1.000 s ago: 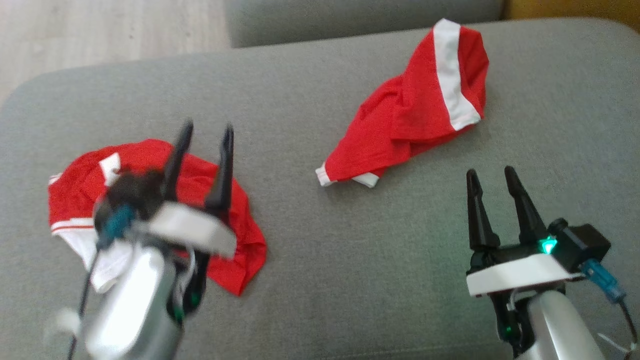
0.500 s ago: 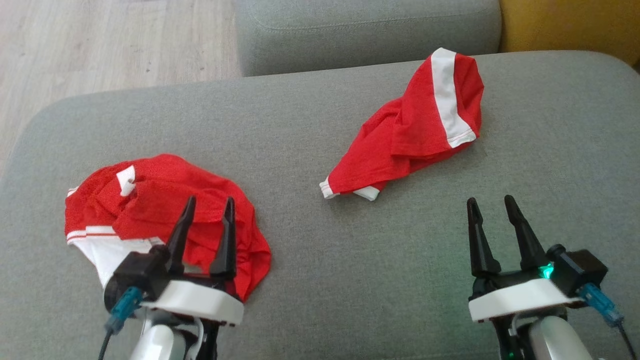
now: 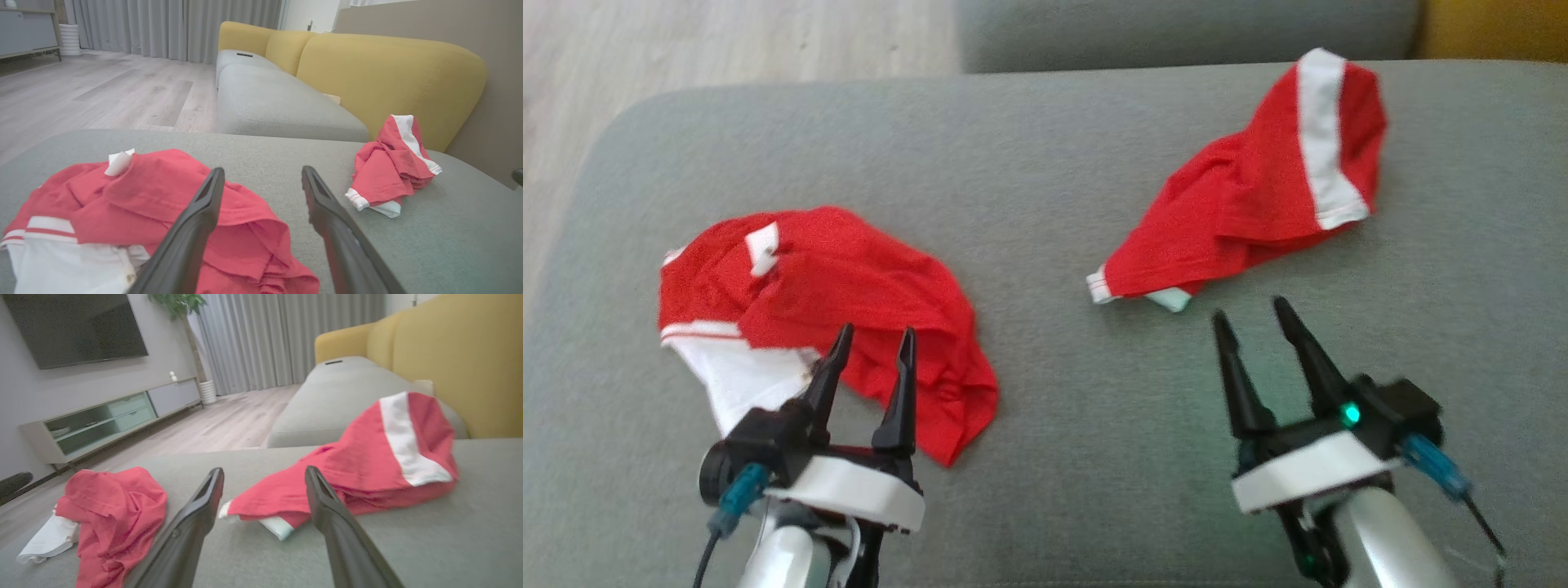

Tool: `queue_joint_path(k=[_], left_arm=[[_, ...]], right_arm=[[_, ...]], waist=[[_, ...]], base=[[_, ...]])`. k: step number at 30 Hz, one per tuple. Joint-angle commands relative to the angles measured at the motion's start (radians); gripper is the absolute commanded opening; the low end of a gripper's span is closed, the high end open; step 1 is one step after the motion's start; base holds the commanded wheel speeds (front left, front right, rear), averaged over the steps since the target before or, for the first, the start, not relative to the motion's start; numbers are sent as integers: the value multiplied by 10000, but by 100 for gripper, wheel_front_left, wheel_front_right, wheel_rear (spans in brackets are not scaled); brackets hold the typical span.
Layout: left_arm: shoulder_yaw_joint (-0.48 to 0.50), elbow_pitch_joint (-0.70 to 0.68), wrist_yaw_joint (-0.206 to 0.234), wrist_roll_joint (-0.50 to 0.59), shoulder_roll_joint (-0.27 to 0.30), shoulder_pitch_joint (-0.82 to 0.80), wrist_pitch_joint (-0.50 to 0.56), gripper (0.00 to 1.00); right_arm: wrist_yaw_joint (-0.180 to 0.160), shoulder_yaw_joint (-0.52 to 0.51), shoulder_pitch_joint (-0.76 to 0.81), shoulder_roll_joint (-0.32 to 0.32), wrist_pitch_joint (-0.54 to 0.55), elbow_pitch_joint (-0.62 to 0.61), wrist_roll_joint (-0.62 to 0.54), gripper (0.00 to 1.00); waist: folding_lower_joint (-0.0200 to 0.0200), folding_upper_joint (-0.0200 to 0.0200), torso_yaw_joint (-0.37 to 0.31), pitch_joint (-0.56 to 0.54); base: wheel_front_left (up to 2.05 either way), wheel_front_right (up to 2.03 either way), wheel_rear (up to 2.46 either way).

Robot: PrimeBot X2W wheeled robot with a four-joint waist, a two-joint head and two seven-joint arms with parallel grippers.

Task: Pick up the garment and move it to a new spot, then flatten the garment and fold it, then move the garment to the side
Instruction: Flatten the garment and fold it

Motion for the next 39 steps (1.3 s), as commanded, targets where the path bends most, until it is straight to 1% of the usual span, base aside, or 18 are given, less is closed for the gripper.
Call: queue_joint_path(k=[1, 6, 10, 12, 13, 17, 22, 24, 27, 28, 31, 34, 36, 37, 38, 39], left_arm=[[313, -283, -26, 13, -28, -599, -53, 100], [235, -201, 1, -249, -39, -799, -53, 100], [-37, -223, 69, -395, -41, -937, -53, 100], [-145, -248, 130, -485, -41, -1018, -53, 100], [-225, -285, 184, -566, -41, -1092, -53, 100], [-358, -429, 244, -679, -42, -1204, -53, 100], [-458, -643, 314, -776, -42, -1252, -53, 100], [-483, -682, 337, -795, -42, -1267, -53, 100], [-502, -706, 378, -807, -42, -1292, -53, 100], [-502, -706, 378, -807, -42, -1292, -53, 100], [-555, -713, 412, -834, -43, -1322, -53, 100], [-629, -709, 429, -883, -43, -1378, -53, 100], [-685, -698, 447, -912, -43, -1419, -53, 100], [-705, -692, 458, -924, -43, -1439, -53, 100], [-714, -683, 468, -932, -43, -1459, -53, 100], [-712, -673, 479, -937, -43, -1472, -53, 100]], right_arm=[[-7, 378, -585, -37, -95, -212, -64, 100], [-7, 1075, -1240, -37, 52, 813, 7, 100], [-7, 1284, -1758, -37, 487, 1828, 617, 100], [-7, 1267, -2052, -37, 565, 2313, 823, 100], [-7, 1188, -2330, -37, 622, 2786, 1171, 100], [-7, 1057, -2878, -37, 642, 3665, 1857, 100], [-7, 920, -3534, -37, 378, 4636, 1944, 100], [-7, 899, -3726, -37, 284, 4955, 1887, 100], [-7, 885, -4002, -37, 154, 5446, 1395, 100], [-7, 885, -4002, -37, 154, 5446, 1395, 100], [-7, 553, -4252, -37, 35, 5945, 369, 100], [-7, 225, -4377, -37, -20, 6256, -183, 100], [-7, 119, -4410, -37, -34, 6416, -236, 100], [-7, 128, -4430, -37, -38, 6485, -222, 89], [-7, 151, -4453, -37, -39, 6561, -196, 29], [-7, 184, -4485, -37, -41, 6628, -196, 0]], waist=[[-1, -1, 324, 253], [-1, -1, 982, 542], [-1, -1, 1523, 708], [-1, -1, 1771, 789], [-1, -1, 1977, 867], [-1, -1, 2321, 1012], [-1, -1, 2586, 1198], [-1, -1, 2635, 1266], [-1, -1, 2653, 1365], [-1, -1, 2653, 1365], [-1, -1, 2643, 1437], [-1, -1, 2643, 1494], [-1, -1, 2651, 1507], [-1, -1, 2653, 1511], [-1, -1, 2649, 1511], [-1, -1, 2634, 1505]], base=[[0, 0, 0], [0, 0, 0], [0, 0, 0], [0, 0, 0], [0, 0, 0], [0, 0, 0], [0, 0, 0], [0, 0, 0], [0, 0, 0], [0, 0, 0], [0, 0, 0], [0, 0, 0], [0, 0, 0], [0, 0, 0], [0, 0, 0], [0, 0, 0]])
